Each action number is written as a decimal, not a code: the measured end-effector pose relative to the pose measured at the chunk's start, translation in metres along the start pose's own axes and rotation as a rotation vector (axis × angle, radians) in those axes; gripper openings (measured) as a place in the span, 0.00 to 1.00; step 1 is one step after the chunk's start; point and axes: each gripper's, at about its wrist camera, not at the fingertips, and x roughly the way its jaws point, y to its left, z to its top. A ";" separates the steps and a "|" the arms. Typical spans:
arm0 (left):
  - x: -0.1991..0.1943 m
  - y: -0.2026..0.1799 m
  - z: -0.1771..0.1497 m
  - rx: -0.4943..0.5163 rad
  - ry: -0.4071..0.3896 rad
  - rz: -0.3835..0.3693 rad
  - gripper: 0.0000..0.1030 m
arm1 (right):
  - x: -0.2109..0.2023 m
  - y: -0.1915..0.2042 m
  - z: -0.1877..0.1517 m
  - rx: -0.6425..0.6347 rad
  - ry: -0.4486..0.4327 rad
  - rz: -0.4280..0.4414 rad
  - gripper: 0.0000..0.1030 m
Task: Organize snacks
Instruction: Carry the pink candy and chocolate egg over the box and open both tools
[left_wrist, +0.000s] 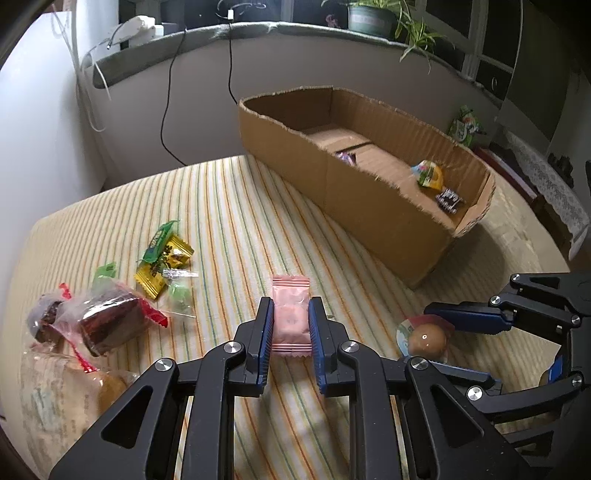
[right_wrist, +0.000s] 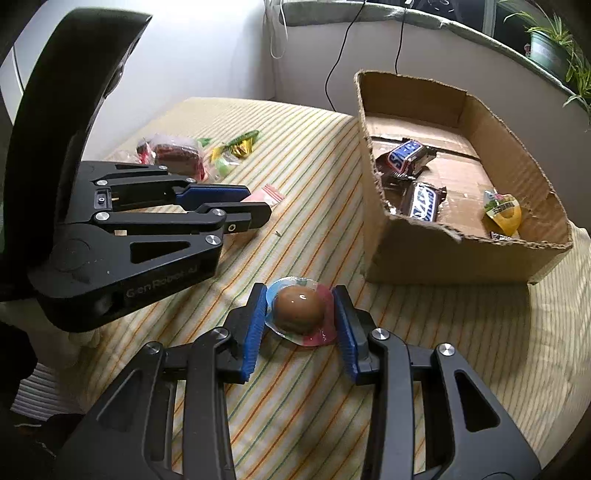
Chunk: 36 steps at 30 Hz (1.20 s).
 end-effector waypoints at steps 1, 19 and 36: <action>-0.003 0.000 0.002 -0.003 -0.008 -0.003 0.17 | -0.004 0.000 0.000 -0.001 -0.008 0.002 0.37; -0.019 -0.032 0.054 0.002 -0.120 -0.075 0.17 | -0.066 -0.057 0.028 0.056 -0.157 -0.076 0.37; 0.019 -0.054 0.101 0.030 -0.113 -0.082 0.17 | -0.021 -0.140 0.079 0.148 -0.141 -0.143 0.37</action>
